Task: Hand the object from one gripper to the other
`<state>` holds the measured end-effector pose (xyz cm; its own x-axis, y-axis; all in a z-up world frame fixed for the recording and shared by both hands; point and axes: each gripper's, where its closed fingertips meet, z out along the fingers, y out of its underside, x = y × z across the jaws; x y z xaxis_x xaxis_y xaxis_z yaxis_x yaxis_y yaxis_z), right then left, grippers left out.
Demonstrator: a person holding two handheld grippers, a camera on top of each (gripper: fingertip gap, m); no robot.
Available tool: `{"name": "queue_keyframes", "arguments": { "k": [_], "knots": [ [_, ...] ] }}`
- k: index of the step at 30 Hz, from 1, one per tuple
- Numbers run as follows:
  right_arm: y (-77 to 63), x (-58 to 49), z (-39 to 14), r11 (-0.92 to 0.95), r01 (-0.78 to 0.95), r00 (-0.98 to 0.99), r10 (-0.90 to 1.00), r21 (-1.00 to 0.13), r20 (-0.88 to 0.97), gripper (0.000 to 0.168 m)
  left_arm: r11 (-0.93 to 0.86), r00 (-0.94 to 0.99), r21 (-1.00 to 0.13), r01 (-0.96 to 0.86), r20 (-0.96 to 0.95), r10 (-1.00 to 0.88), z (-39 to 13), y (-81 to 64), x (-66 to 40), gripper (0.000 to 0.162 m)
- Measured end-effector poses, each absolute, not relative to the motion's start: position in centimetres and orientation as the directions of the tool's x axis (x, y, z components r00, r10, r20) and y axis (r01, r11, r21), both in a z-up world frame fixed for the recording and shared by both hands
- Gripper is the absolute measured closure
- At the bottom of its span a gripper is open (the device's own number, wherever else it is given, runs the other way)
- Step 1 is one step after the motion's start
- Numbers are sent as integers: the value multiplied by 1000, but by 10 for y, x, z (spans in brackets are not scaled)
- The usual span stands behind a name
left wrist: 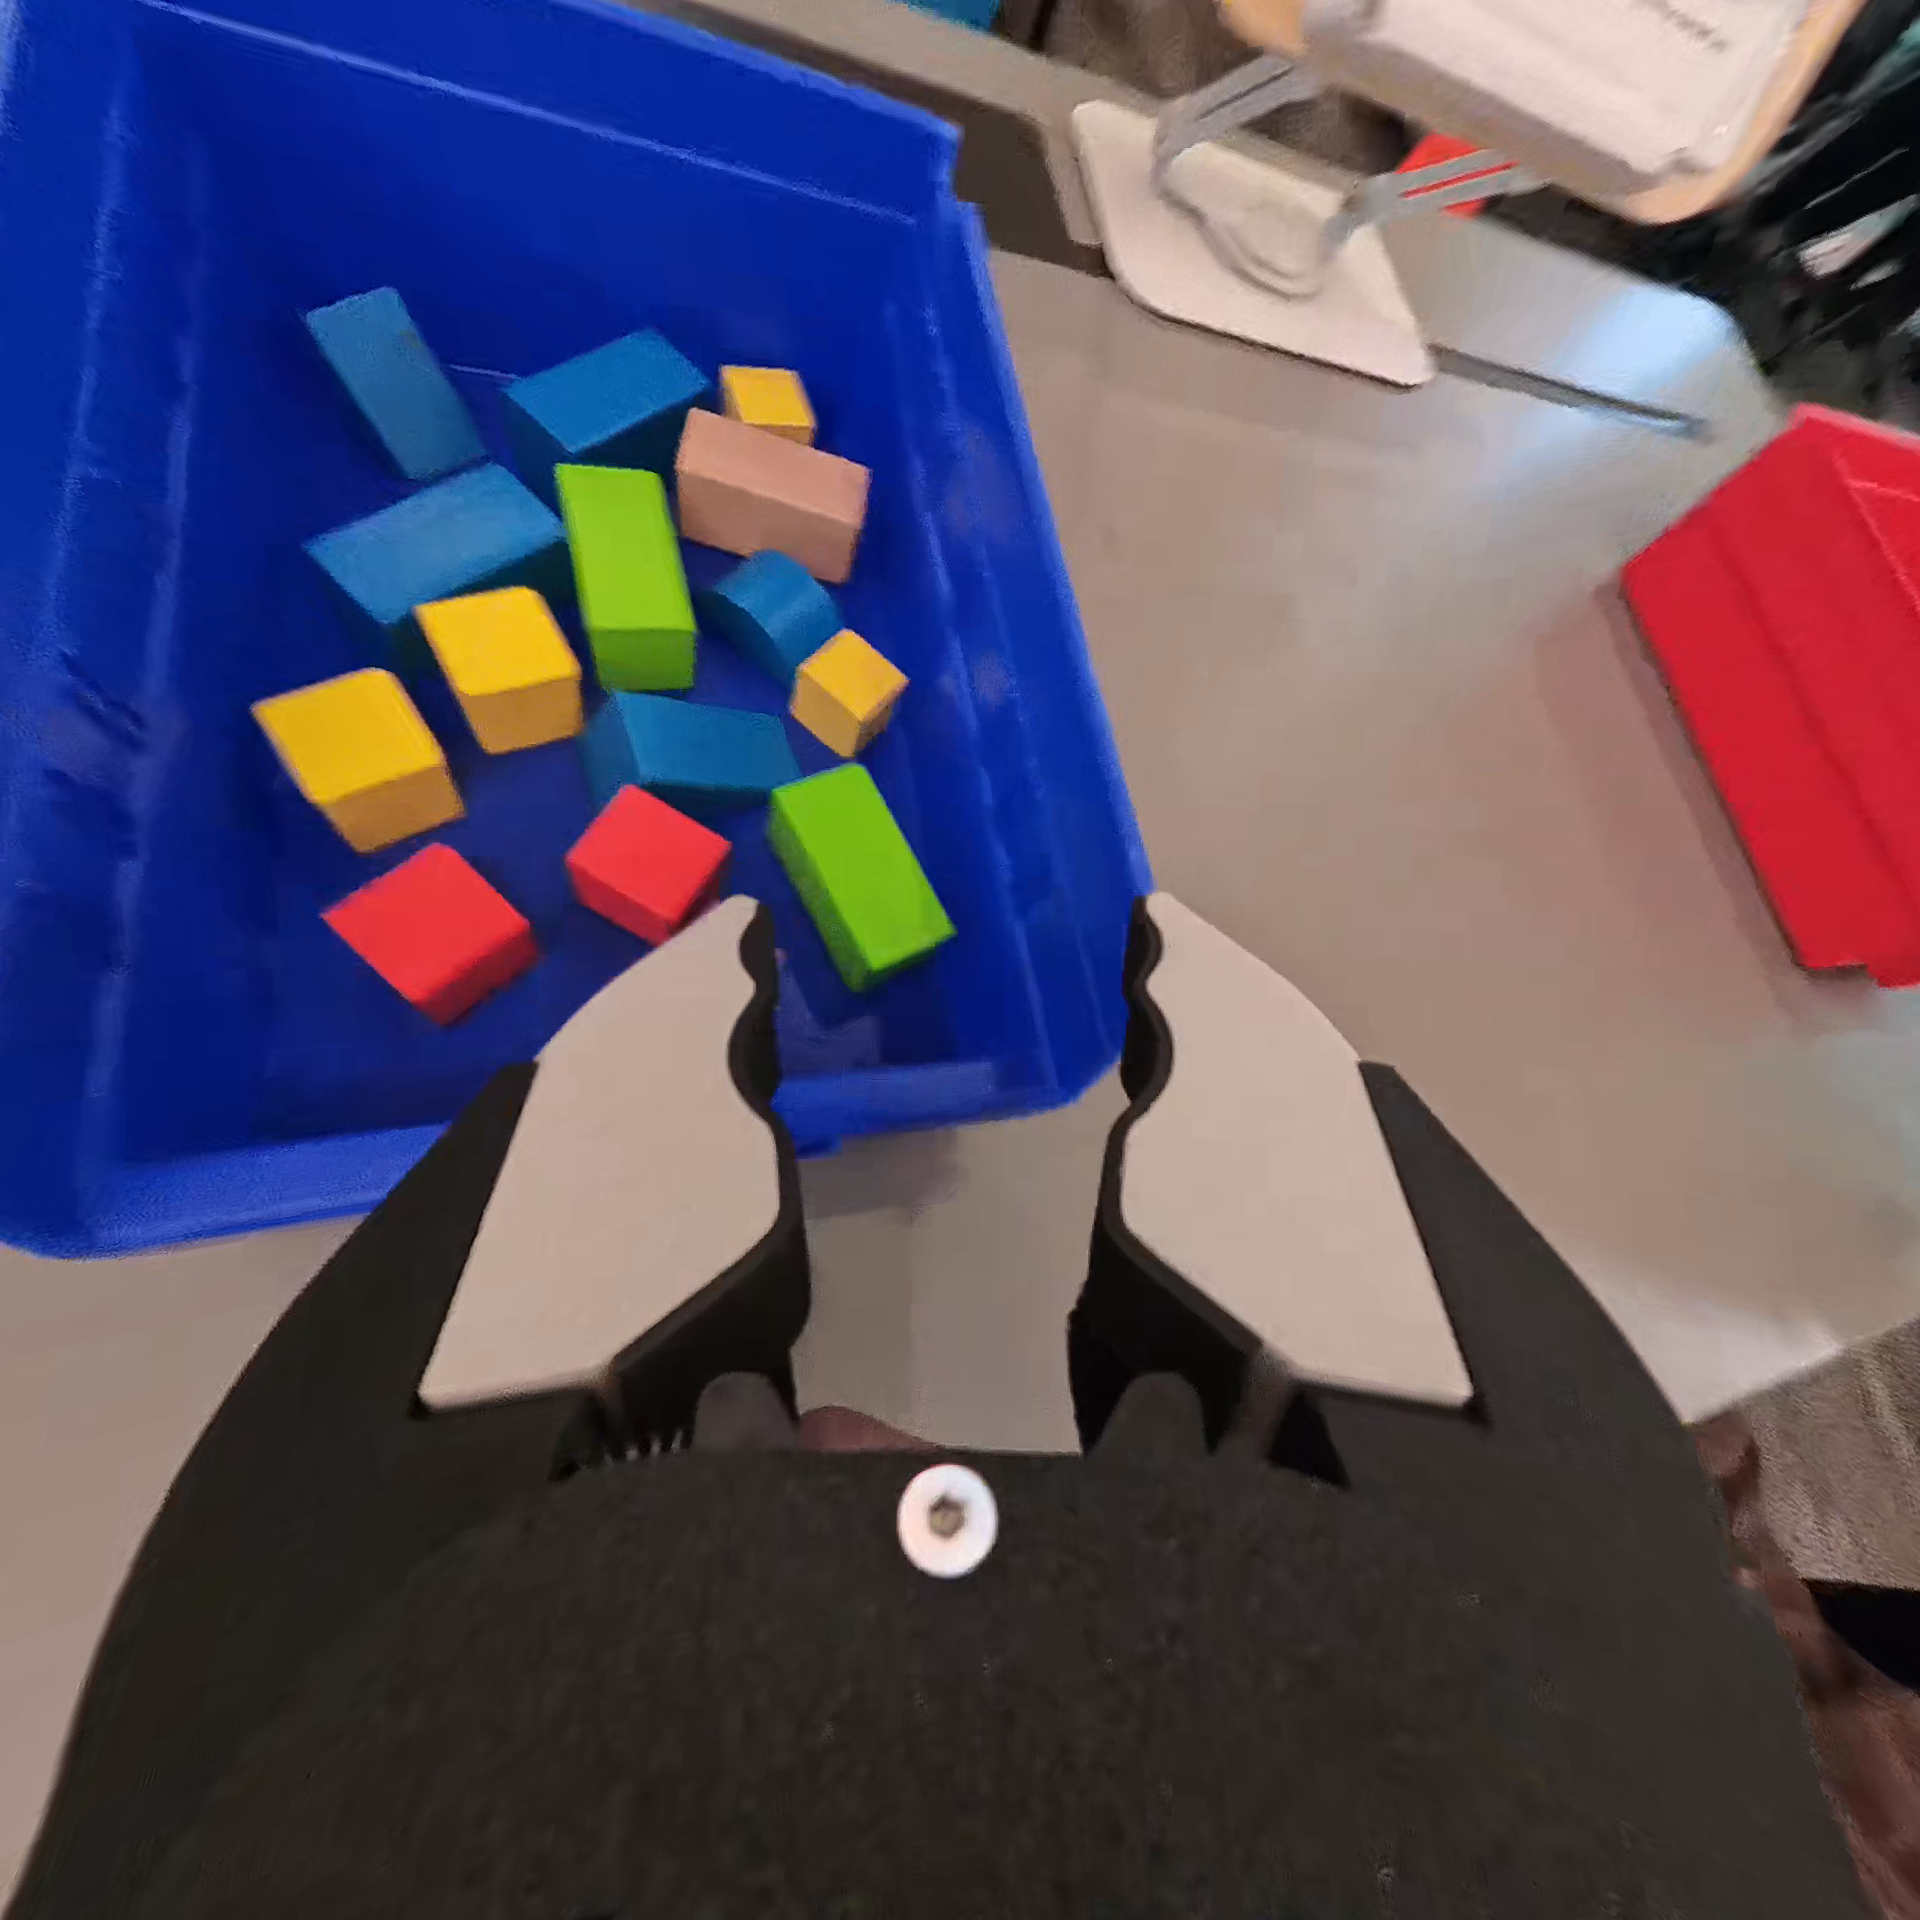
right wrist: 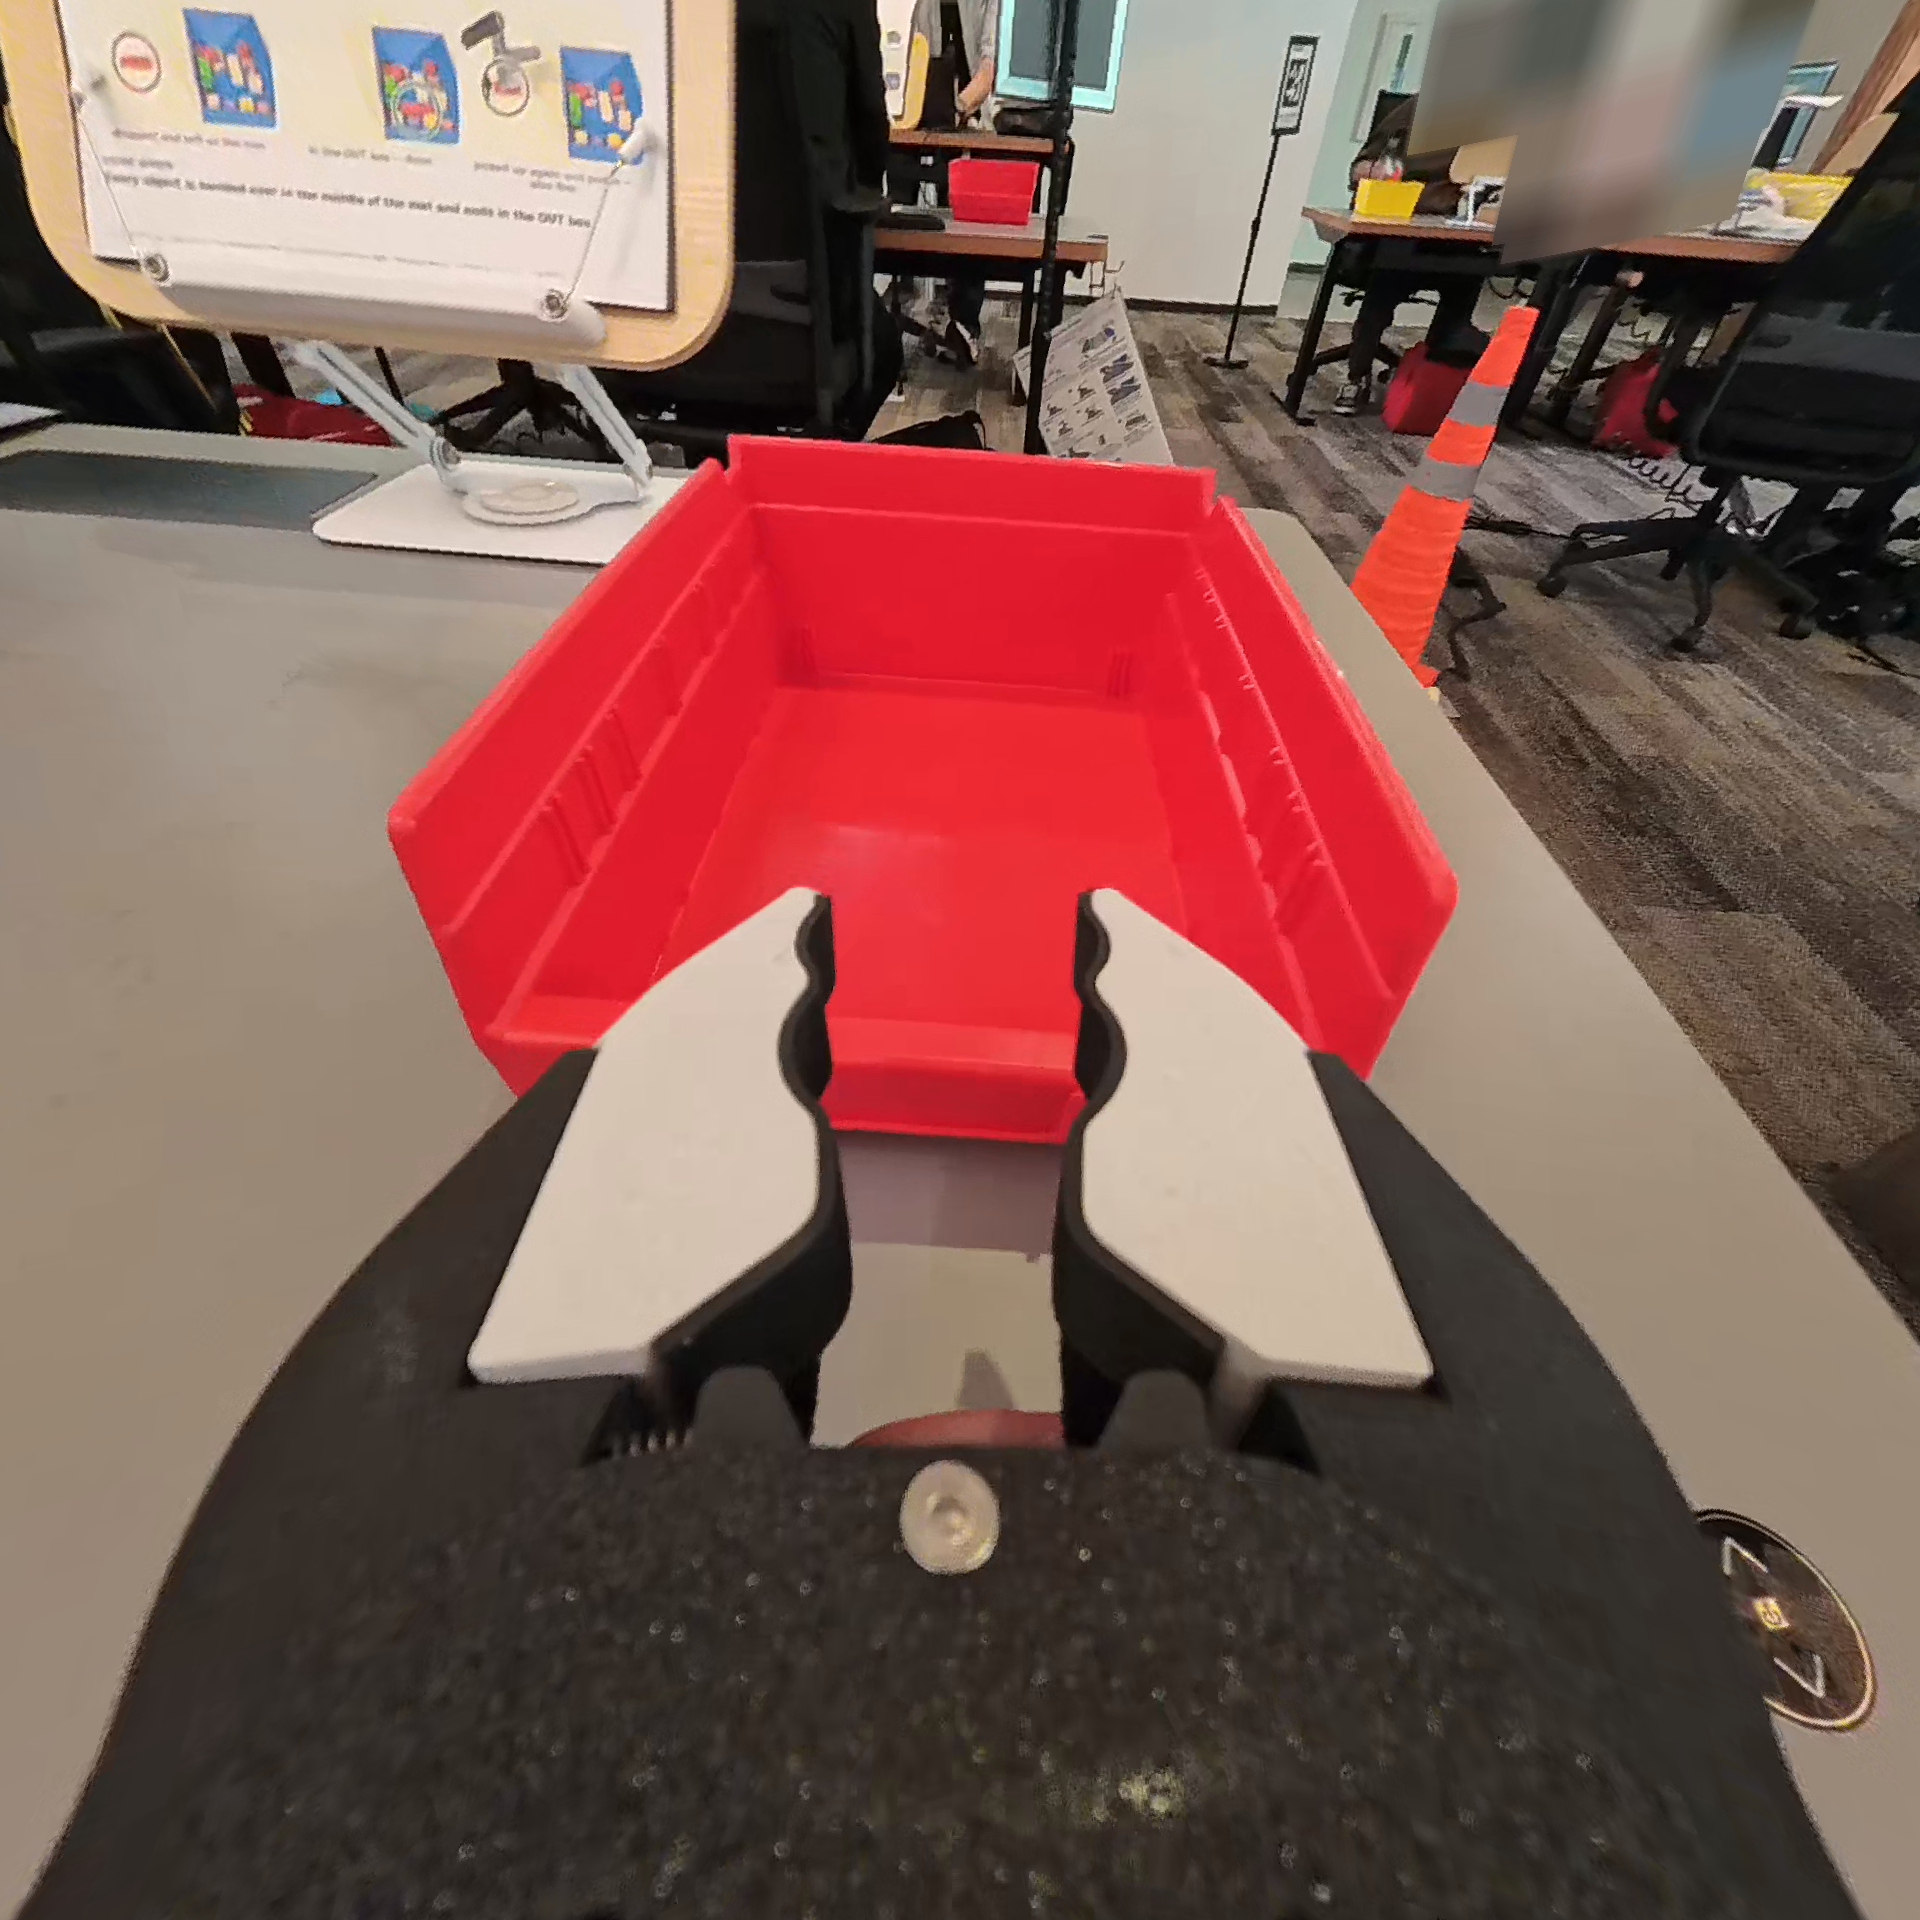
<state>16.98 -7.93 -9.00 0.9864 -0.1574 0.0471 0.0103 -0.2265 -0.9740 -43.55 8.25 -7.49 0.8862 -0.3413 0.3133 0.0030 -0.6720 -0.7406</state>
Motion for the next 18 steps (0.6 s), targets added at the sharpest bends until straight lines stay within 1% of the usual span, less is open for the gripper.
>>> {"name": "queue_keyframes", "arguments": {
  "k": [1, 4, 7, 9, 11, 13, 18],
  "knots": [
    [-79, 168, -90, -231, 13, 987, -150, -973, 49, 124, -700, 907, -714, -18, 284, -312, -73, 94, -443, 101],
    [-78, 163, -89, -233, 22, 989, -137, -972, 55, 124, -806, 947, -588, -62, 220, -233, -78, 130, -458, 102],
    [-78, 161, -88, -235, 41, 988, -133, -971, 74, 124, -898, 971, -437, -50, 190, -146, -96, 162, -468, 100],
    [-77, 160, -89, -242, 43, 989, -127, -969, 76, 124, -930, 986, -364, -46, 134, -101, -112, 178, -477, 100],
    [-77, 160, -92, -248, 35, 991, -119, -968, 66, 125, -951, 994, -308, -18, 94, -49, -129, 191, -487, 100],
    [-76, 159, -93, -253, 25, 992, -113, -967, 55, 124, -966, 995, -258, 26, 103, -1, -143, 199, -490, 100],
    [-75, 159, -97, -265, 10, 994, -102, -964, 39, 125, -976, 994, -205, 73, 94, 54, -164, 213, -495, 106]
  ]
}}
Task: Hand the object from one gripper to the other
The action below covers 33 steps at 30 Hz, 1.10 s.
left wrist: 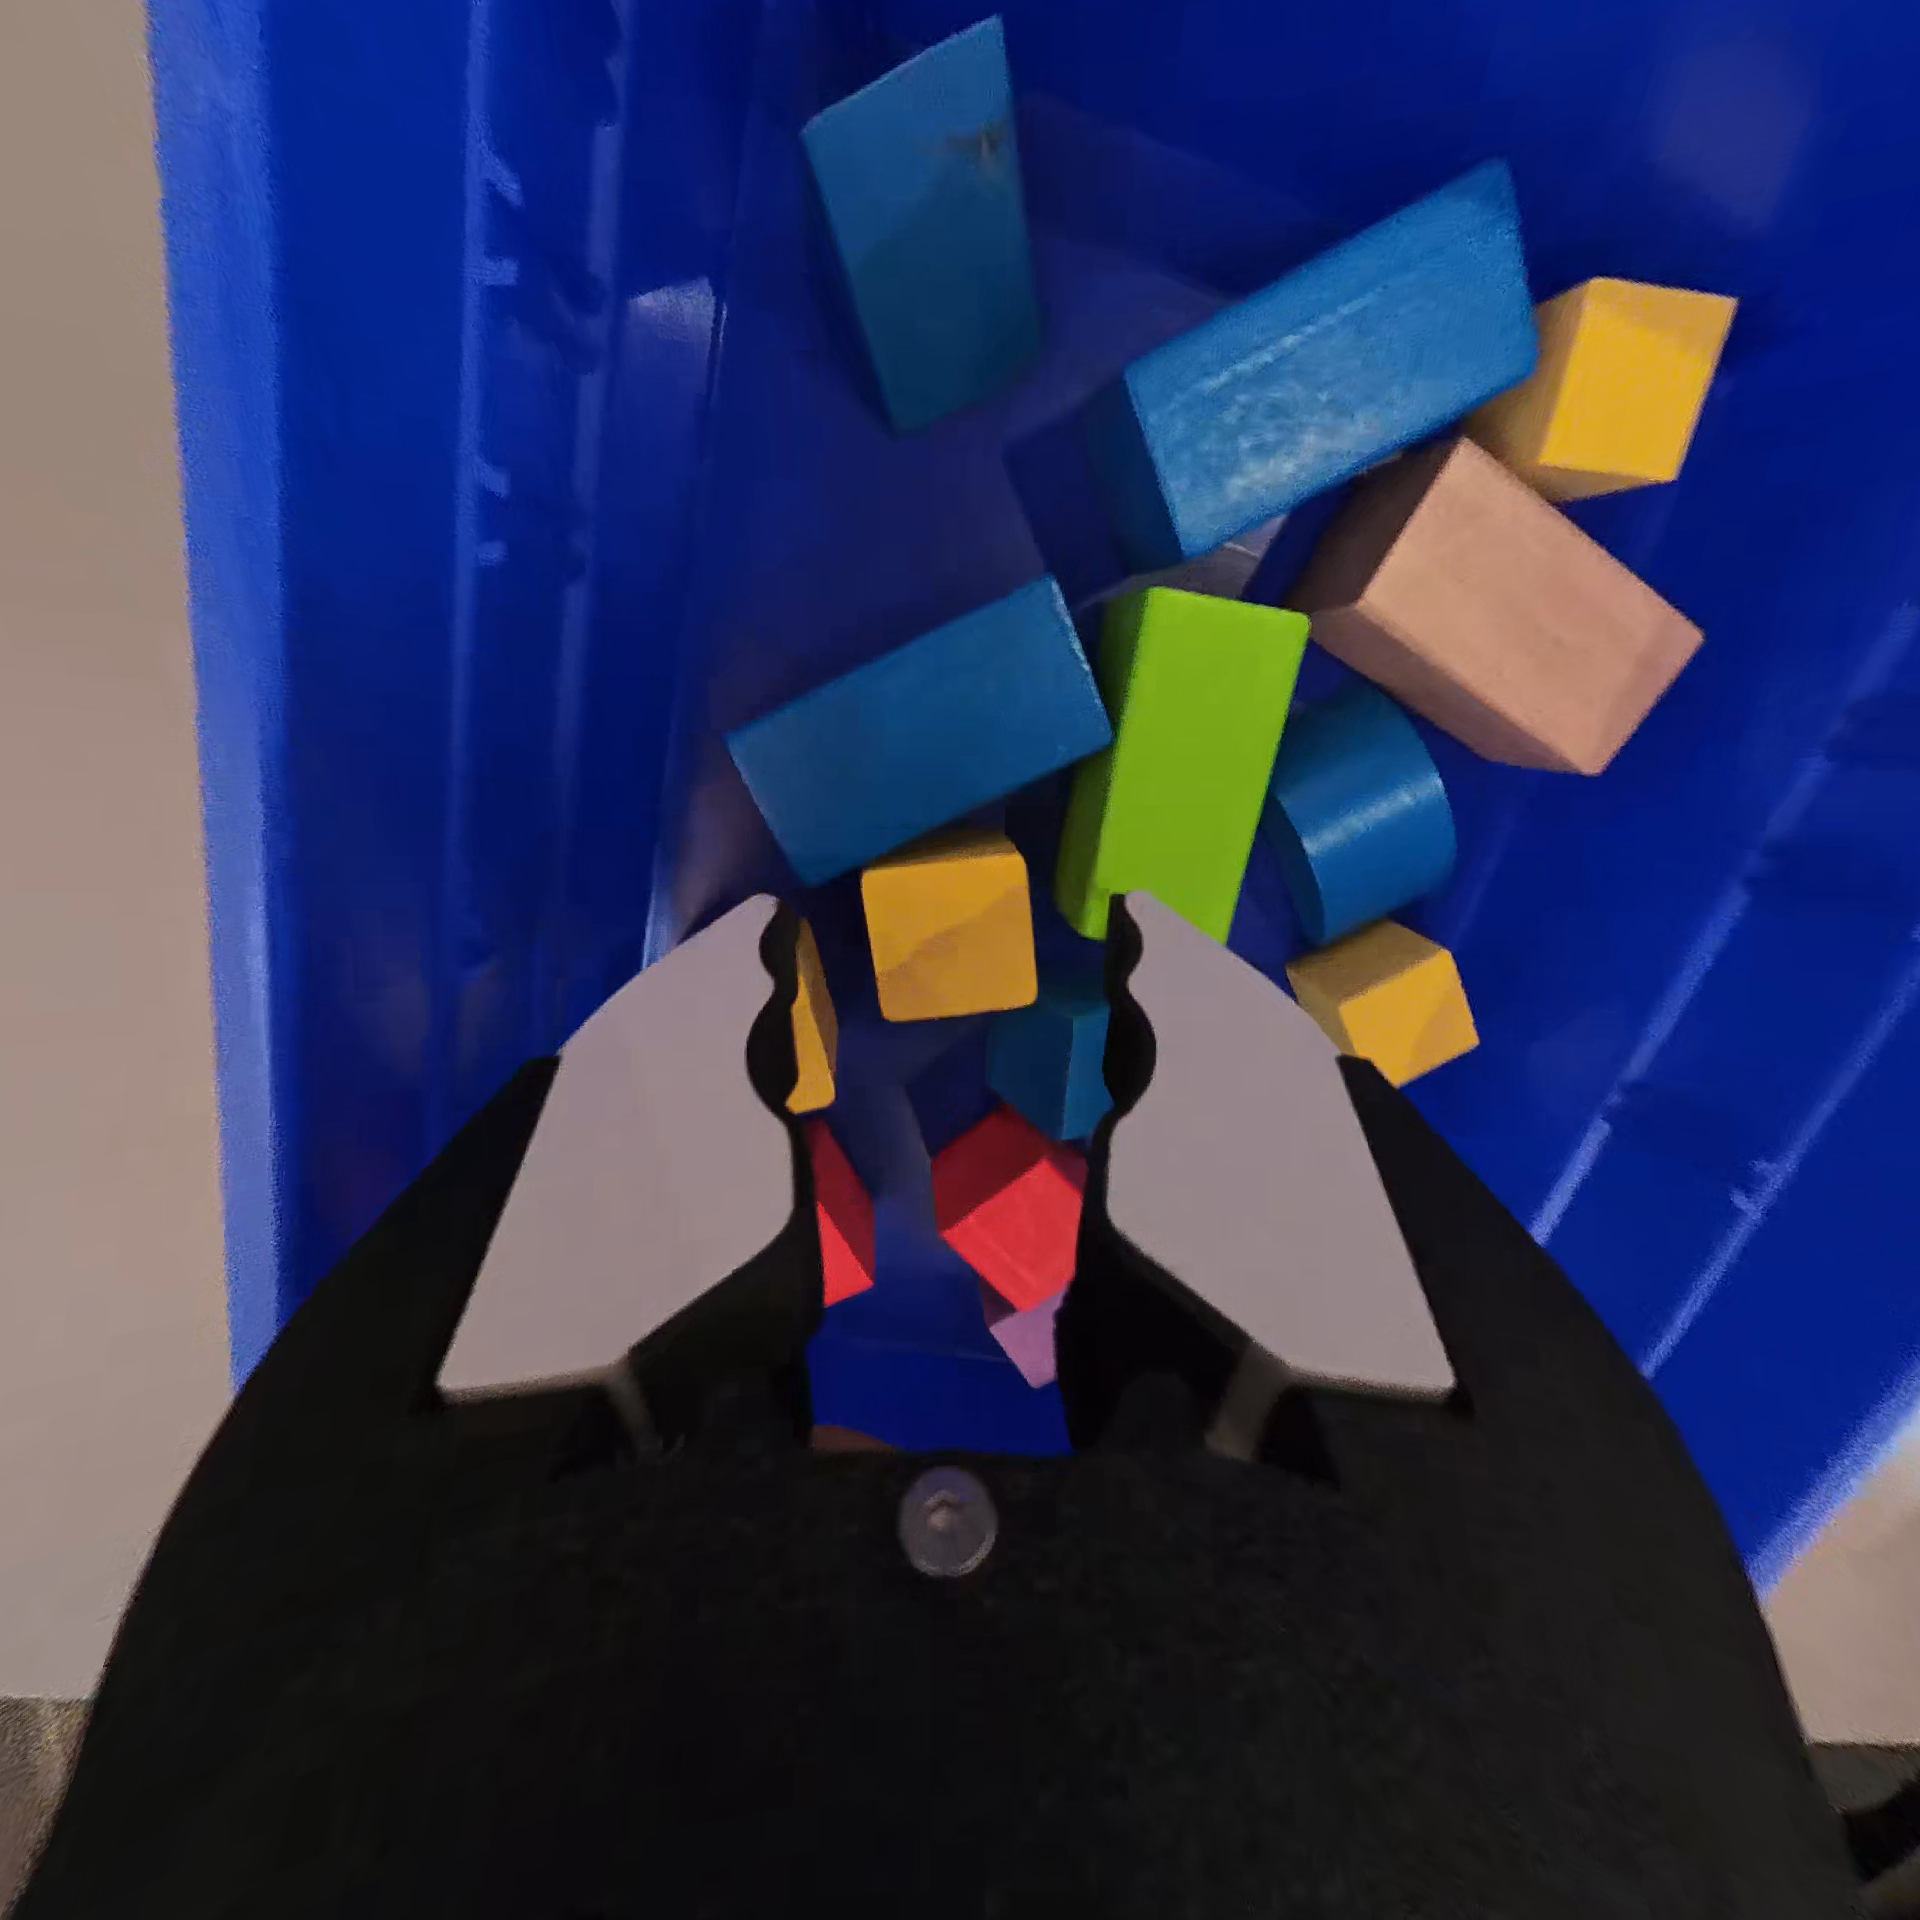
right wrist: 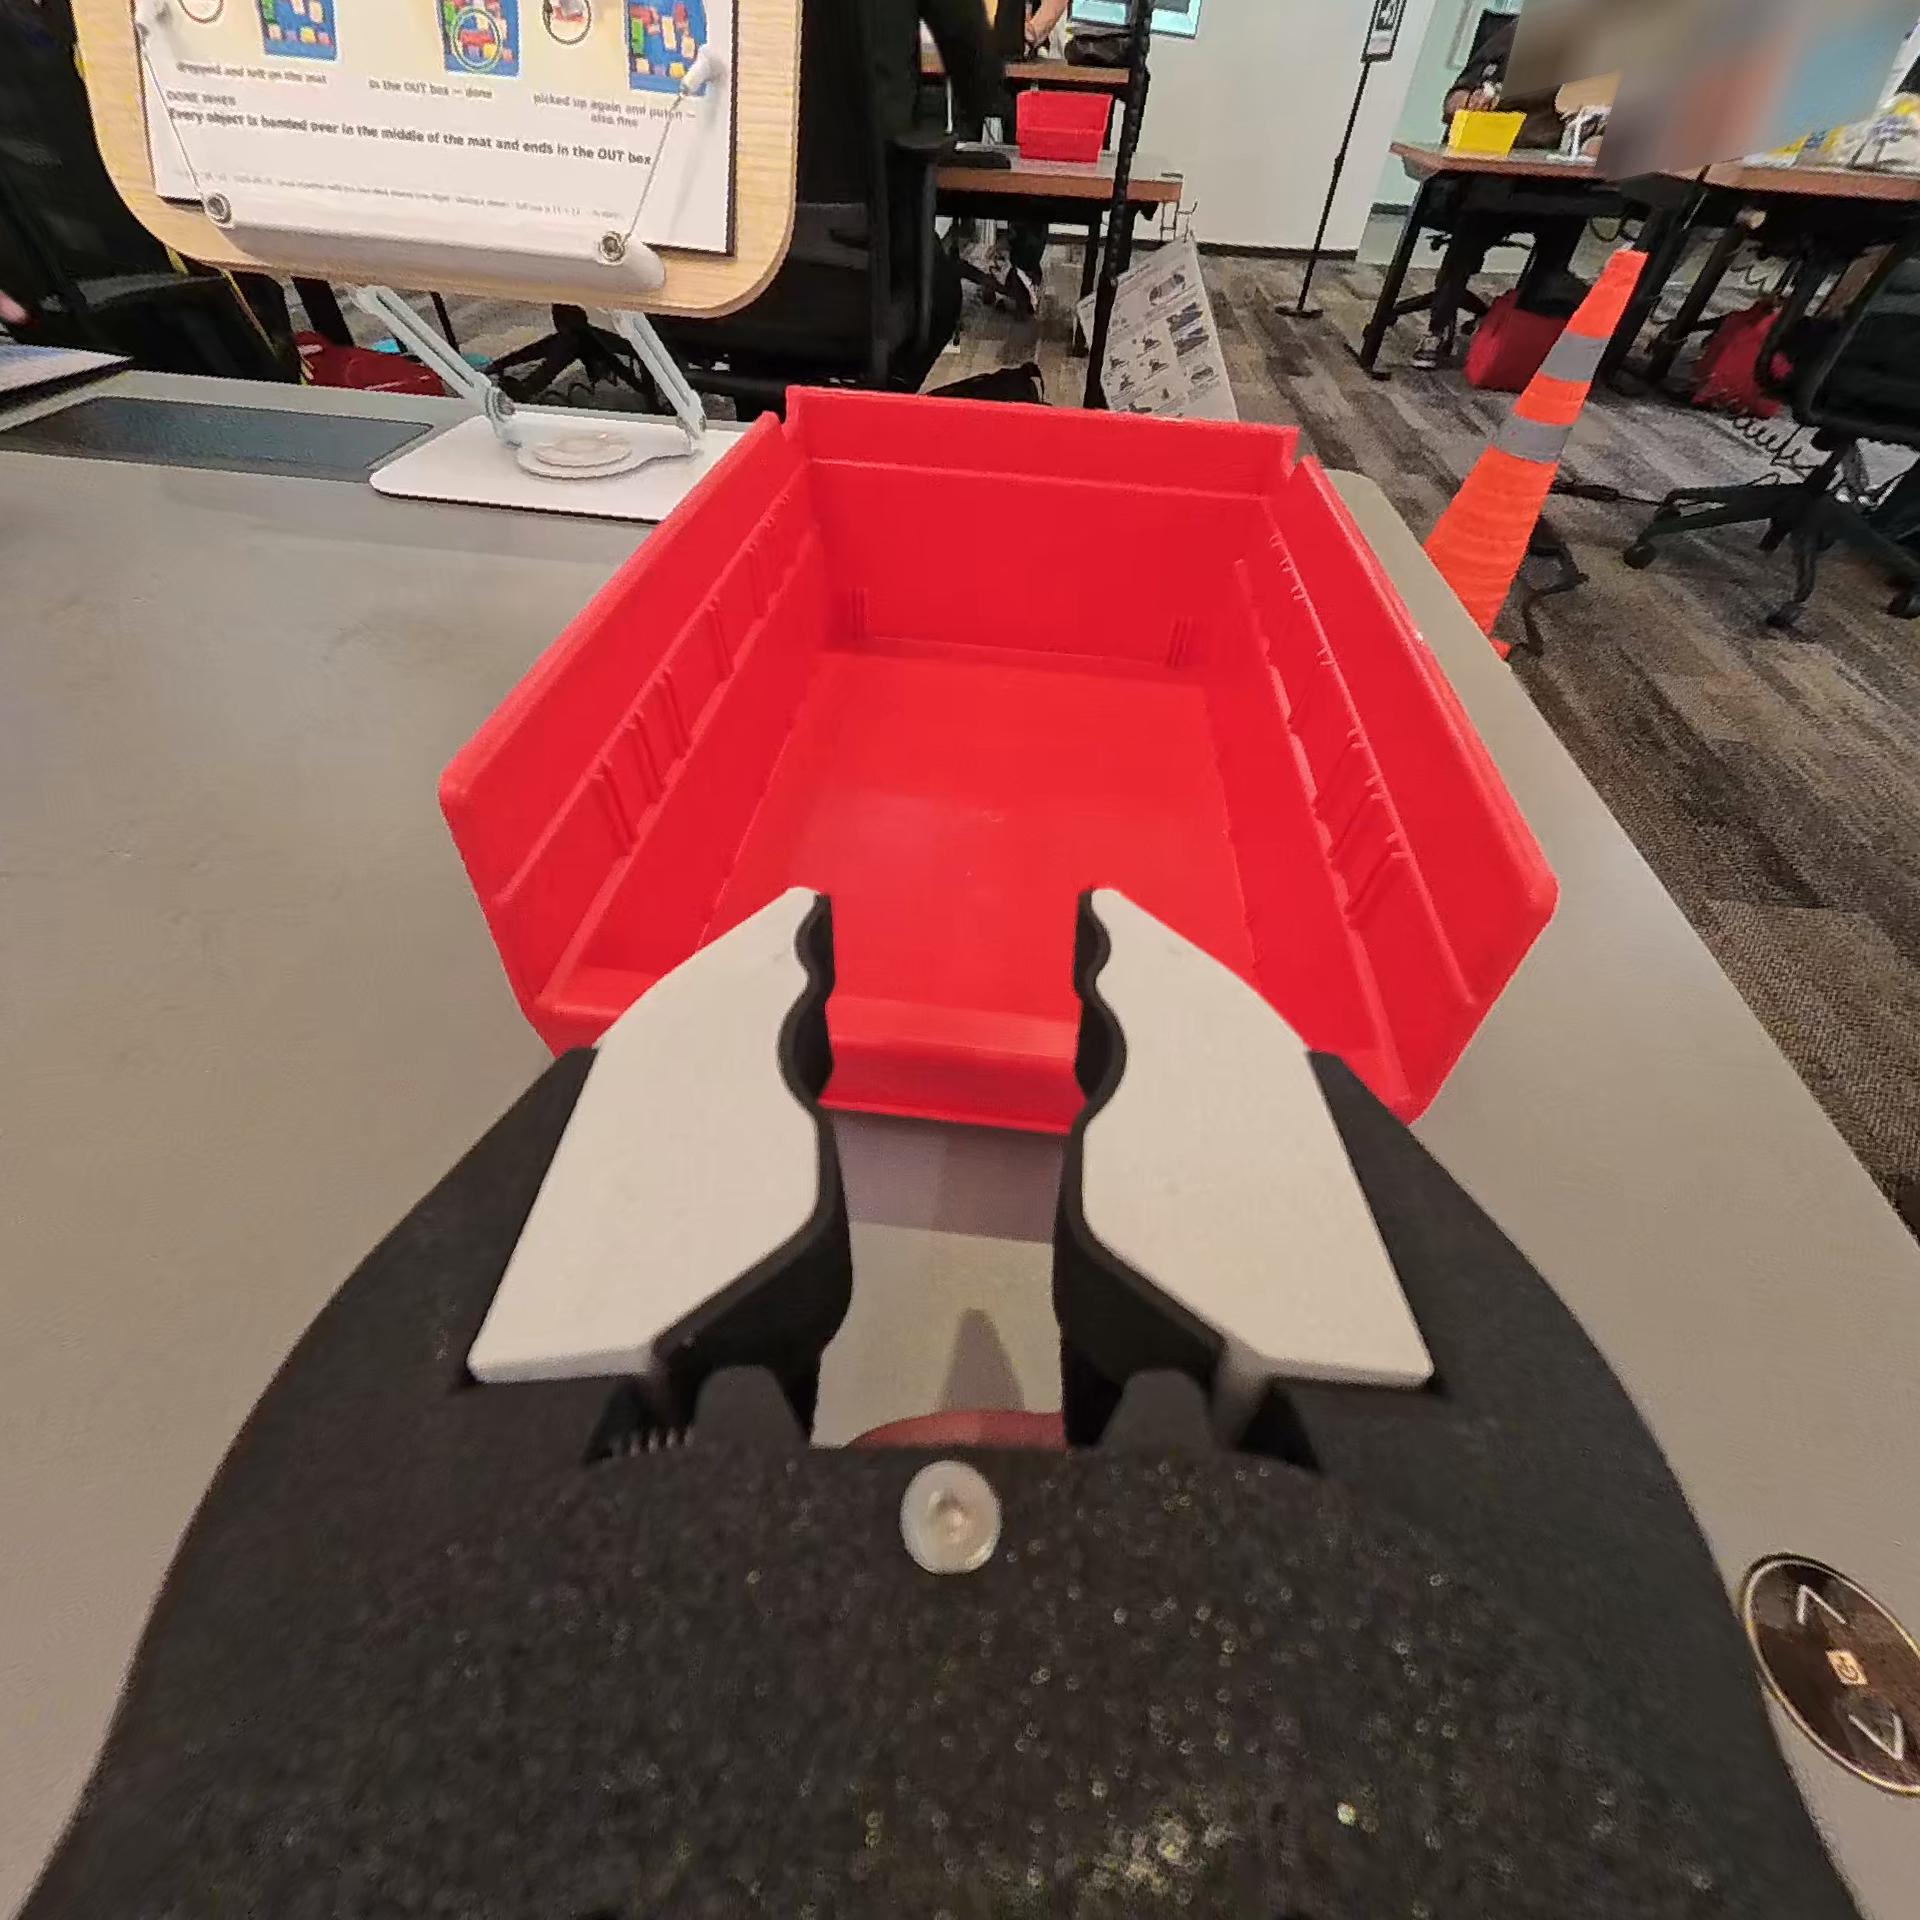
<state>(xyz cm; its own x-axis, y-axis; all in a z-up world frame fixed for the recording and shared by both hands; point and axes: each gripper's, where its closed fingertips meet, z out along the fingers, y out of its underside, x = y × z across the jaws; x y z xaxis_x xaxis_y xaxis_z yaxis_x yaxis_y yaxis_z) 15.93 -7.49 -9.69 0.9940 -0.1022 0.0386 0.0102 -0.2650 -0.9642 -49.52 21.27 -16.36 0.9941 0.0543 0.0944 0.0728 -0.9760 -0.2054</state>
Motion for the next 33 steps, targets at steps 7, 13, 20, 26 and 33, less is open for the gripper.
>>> {"name": "queue_keyframes", "arguments": {
  "k": [7, 13, 20, 26, 33],
  "knots": [
    [-74, 157, -101, -282, 12, 995, -91, -959, 39, 125, -983, 997, -173, 55, 56, 46, -167, 217, -503, 121],
    [-72, 154, -104, -296, 16, 996, -78, -955, 41, 125, -991, 999, -135, 18, 40, 13, -180, 210, -503, 122],
    [-74, 152, -104, -298, 33, 995, -81, -954, 60, 125, -987, 994, -159, -6, 102, -22, -177, 212, -497, 126],
    [-76, 135, -81, -223, 47, 999, -11, -974, 51, 124, -951, 844, -305, -41, 499, -197, -106, 195, -471, 126],
    [-53, 10, -15, -4, 77, 898, 434, -997, 68, 124, -932, 296, -362, -16, 889, -350, -30, 125, -390, 127]
  ]
}}
